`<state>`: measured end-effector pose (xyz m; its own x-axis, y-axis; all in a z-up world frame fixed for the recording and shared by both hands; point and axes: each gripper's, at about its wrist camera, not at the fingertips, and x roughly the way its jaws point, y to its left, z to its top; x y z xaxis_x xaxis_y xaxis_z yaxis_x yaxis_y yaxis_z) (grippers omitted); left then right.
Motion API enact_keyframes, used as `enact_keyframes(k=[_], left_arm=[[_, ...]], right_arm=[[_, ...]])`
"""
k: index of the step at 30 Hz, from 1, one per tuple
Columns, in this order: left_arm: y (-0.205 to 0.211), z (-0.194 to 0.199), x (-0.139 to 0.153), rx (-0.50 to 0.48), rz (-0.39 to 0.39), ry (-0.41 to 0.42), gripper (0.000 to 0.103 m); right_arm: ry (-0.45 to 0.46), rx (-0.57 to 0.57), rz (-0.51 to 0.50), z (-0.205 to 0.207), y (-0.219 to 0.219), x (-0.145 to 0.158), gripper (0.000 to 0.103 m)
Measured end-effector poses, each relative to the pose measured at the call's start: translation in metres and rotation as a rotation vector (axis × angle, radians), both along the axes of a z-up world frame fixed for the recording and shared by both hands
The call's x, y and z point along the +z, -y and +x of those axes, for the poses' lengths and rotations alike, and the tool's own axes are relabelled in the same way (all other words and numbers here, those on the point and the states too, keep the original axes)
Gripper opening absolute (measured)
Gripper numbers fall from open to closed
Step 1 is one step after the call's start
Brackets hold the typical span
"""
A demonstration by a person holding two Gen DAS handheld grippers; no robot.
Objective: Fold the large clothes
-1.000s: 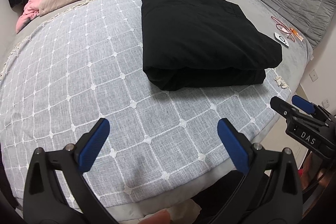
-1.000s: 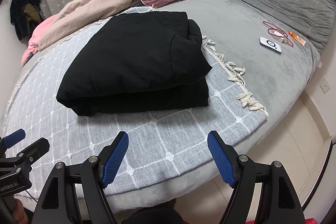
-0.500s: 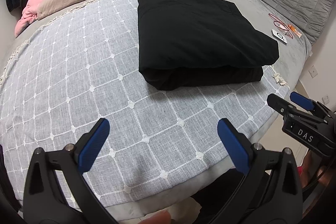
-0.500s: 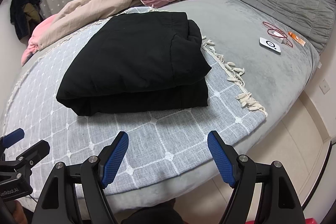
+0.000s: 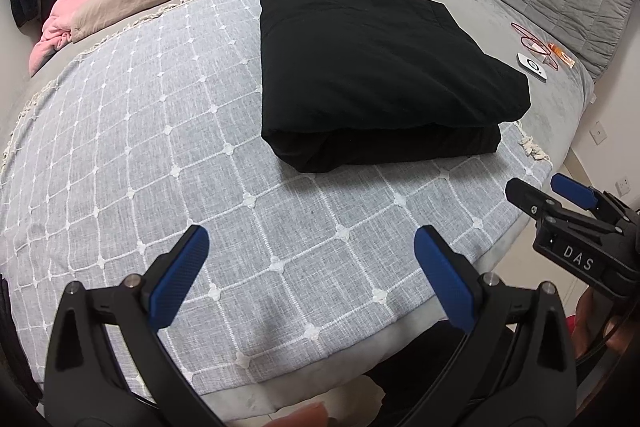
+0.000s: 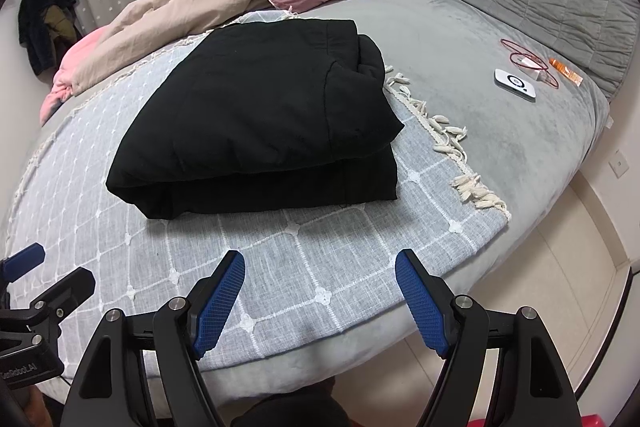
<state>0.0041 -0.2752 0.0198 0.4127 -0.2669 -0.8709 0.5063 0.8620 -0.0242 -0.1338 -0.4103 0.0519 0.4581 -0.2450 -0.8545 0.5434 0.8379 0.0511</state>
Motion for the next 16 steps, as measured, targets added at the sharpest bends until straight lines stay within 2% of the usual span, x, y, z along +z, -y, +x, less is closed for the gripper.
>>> enact_keyframes(k=[8, 16], left_arm=[[0.0031, -0.0013, -0.0004, -0.004, 0.016, 0.012, 0.102], [-0.0005, 0.0044, -0.0054, 0.014, 0.006, -0.011, 0.102]], right_arm=[[0.001, -0.001, 0.004, -0.0002, 0.0008, -0.0008, 0.079], [-0.009, 0.002, 0.006, 0.0028, -0.0002, -0.0043, 0.079]])
